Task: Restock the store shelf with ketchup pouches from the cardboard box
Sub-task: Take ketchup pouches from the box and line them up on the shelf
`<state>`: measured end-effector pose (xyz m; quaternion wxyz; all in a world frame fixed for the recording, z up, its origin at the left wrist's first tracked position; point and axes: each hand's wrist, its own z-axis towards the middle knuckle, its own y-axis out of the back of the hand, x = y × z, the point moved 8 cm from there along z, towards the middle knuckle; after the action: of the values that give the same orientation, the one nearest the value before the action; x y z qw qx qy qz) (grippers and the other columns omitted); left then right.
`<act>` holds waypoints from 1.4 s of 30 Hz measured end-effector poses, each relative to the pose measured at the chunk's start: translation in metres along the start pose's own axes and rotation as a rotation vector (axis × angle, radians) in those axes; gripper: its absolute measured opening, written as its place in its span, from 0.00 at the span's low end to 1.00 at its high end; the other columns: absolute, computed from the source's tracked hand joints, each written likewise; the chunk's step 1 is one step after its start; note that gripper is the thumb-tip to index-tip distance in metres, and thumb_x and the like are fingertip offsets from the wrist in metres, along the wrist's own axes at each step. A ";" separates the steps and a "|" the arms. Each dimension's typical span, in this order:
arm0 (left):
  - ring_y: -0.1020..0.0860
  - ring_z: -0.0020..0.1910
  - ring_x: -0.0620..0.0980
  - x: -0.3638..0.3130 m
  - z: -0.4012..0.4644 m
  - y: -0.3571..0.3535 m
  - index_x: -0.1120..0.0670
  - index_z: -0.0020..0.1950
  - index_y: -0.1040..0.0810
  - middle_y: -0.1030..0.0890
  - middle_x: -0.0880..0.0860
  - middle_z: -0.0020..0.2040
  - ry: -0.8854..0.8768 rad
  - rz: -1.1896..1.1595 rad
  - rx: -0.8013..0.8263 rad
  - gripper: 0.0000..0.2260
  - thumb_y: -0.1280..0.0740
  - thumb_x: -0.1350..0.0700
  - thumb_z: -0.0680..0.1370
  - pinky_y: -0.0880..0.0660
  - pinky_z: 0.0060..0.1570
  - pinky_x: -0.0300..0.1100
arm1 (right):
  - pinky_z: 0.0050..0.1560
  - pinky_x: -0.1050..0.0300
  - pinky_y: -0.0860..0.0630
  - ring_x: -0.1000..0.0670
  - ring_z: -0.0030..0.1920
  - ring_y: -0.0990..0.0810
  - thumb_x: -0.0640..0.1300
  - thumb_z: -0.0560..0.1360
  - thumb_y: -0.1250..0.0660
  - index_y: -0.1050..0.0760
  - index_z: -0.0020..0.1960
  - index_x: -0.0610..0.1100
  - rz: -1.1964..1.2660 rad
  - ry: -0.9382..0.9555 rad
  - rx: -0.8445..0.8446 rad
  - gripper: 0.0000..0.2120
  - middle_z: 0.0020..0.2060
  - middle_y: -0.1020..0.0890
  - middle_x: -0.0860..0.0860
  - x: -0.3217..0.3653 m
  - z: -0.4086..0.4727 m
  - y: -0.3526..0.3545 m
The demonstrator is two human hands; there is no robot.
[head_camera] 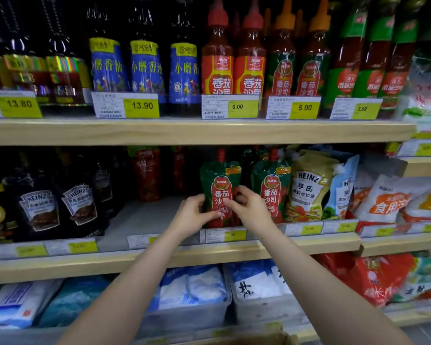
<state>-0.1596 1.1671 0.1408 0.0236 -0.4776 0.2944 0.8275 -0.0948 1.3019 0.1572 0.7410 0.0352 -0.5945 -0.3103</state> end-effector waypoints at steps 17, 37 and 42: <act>0.34 0.70 0.46 -0.004 -0.028 0.011 0.38 0.65 0.30 0.37 0.45 0.74 -0.118 0.574 0.113 0.16 0.47 0.42 0.80 0.32 0.62 0.45 | 0.72 0.58 0.44 0.45 0.72 0.38 0.32 0.75 0.42 0.25 0.60 0.41 -0.416 0.169 0.156 0.16 0.75 0.43 0.45 0.006 -0.031 -0.022; 0.40 0.73 0.51 0.024 0.031 0.017 0.42 0.69 0.33 0.41 0.48 0.76 -0.175 0.873 0.289 0.17 0.48 0.45 0.81 0.33 0.66 0.49 | 0.73 0.55 0.43 0.41 0.74 0.45 0.29 0.74 0.46 0.32 0.65 0.46 -0.531 -0.029 0.183 0.23 0.76 0.54 0.43 -0.007 0.028 -0.045; 0.36 0.70 0.50 0.002 0.002 0.024 0.46 0.67 0.30 0.33 0.49 0.72 -0.174 0.738 0.169 0.16 0.45 0.46 0.80 0.31 0.63 0.48 | 0.70 0.62 0.48 0.42 0.74 0.45 0.32 0.75 0.44 0.28 0.61 0.43 -0.485 0.105 0.171 0.17 0.75 0.48 0.41 0.009 -0.001 -0.030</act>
<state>-0.1701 1.1473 0.1508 -0.2116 -0.2636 0.5106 0.7906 -0.1050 1.2730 0.1517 0.6690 0.2552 -0.5536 -0.4252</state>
